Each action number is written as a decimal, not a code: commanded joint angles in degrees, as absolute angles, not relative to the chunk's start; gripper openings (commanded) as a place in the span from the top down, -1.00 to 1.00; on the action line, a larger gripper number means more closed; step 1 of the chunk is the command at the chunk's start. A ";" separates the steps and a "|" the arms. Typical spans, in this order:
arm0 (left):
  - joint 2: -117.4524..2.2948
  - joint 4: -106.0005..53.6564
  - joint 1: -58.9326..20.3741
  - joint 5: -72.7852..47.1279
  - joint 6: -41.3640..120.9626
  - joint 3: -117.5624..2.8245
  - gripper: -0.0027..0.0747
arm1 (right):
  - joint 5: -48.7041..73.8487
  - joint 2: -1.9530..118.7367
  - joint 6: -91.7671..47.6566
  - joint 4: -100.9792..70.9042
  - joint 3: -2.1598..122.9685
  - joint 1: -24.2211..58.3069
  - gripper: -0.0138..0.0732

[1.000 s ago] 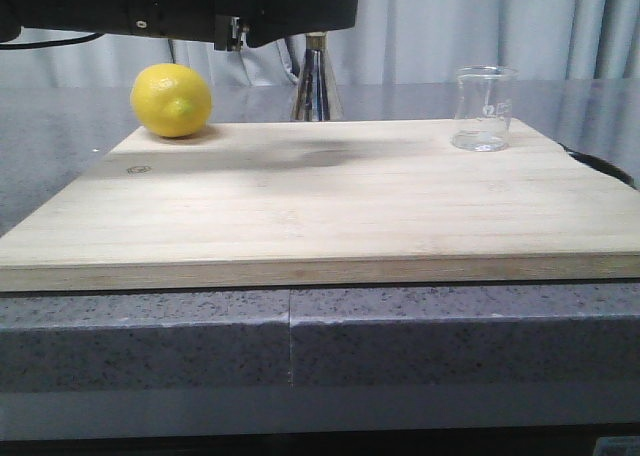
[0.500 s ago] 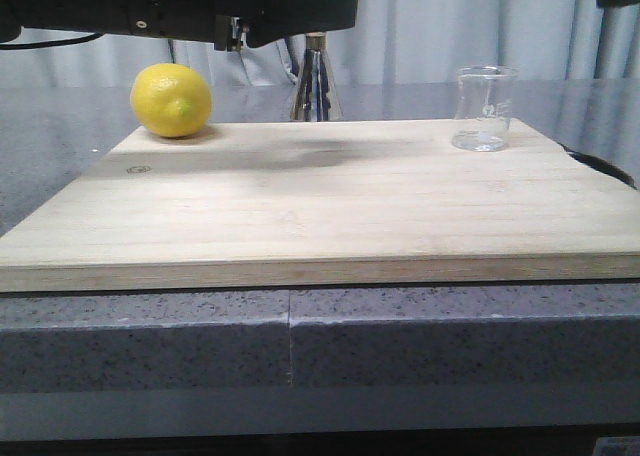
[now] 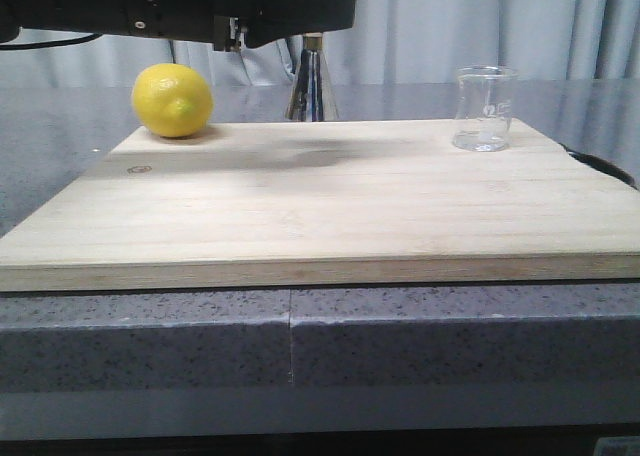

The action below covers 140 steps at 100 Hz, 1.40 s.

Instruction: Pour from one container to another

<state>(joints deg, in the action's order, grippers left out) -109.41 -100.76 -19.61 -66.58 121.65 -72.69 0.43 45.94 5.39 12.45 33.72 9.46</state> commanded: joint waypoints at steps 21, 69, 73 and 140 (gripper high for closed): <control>-106.40 -106.05 -19.83 -72.42 121.19 -74.42 0.26 | -4.50 45.39 5.02 13.26 35.15 9.02 -0.45; -106.40 -106.15 -19.83 -72.42 121.19 -74.42 0.26 | -5.80 45.39 5.02 13.26 35.15 9.02 -0.45; -106.40 -106.15 -19.83 -72.42 121.19 -74.42 0.26 | -5.80 45.39 5.02 13.26 35.15 9.02 -0.45; -107.21 -106.02 -19.83 -72.20 121.83 -74.42 0.26 | -5.80 45.39 5.02 13.26 35.15 9.02 -0.45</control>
<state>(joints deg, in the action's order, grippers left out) -109.50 -100.76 -19.61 -66.58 121.65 -72.69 -1.13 45.94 5.39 12.68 33.59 9.46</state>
